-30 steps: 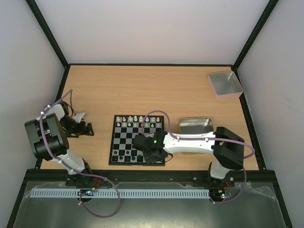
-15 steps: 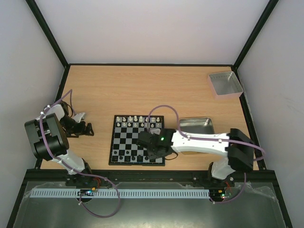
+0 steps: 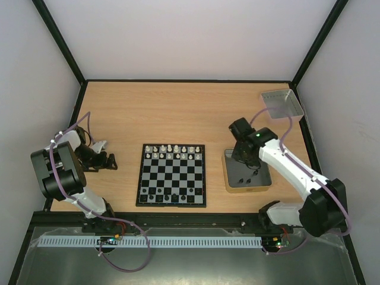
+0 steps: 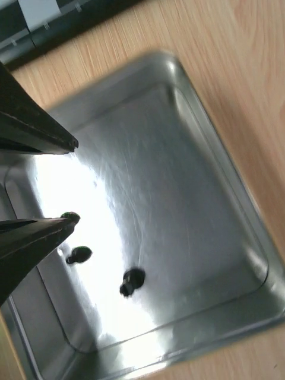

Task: Set up the chess pieces on the board
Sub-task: Place the chess piece on the chessboard, then pick up the chess piece from the storage box.

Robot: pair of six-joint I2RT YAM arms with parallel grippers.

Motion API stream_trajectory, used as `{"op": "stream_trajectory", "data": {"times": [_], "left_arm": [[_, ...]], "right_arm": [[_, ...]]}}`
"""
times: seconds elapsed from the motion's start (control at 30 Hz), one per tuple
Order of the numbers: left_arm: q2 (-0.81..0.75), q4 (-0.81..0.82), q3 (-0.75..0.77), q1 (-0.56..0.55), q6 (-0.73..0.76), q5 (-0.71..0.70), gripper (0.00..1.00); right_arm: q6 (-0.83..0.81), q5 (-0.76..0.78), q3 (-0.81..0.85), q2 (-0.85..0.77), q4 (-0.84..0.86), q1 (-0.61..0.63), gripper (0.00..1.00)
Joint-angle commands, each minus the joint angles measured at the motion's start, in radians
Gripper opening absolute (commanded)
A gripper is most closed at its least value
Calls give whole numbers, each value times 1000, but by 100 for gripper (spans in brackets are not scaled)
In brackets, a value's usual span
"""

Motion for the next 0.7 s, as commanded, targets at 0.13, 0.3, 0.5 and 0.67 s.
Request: {"op": "stream_trajectory", "data": {"times": [0.13, 0.3, 0.5, 0.67], "left_arm": [[14, -17, -17, 3, 11, 8, 99], [13, -19, -17, 4, 15, 11, 99], [10, -20, -16, 3, 18, 15, 99], [11, -22, -17, 4, 18, 16, 99]], "right_arm": [[-145, -188, -124, 17, 77, -326, 29], [-176, -225, -155, 38, 99, -407, 29], [-170, -273, -225, 34, 132, -445, 29], [-177, -270, -261, 27, 140, -466, 29]]}}
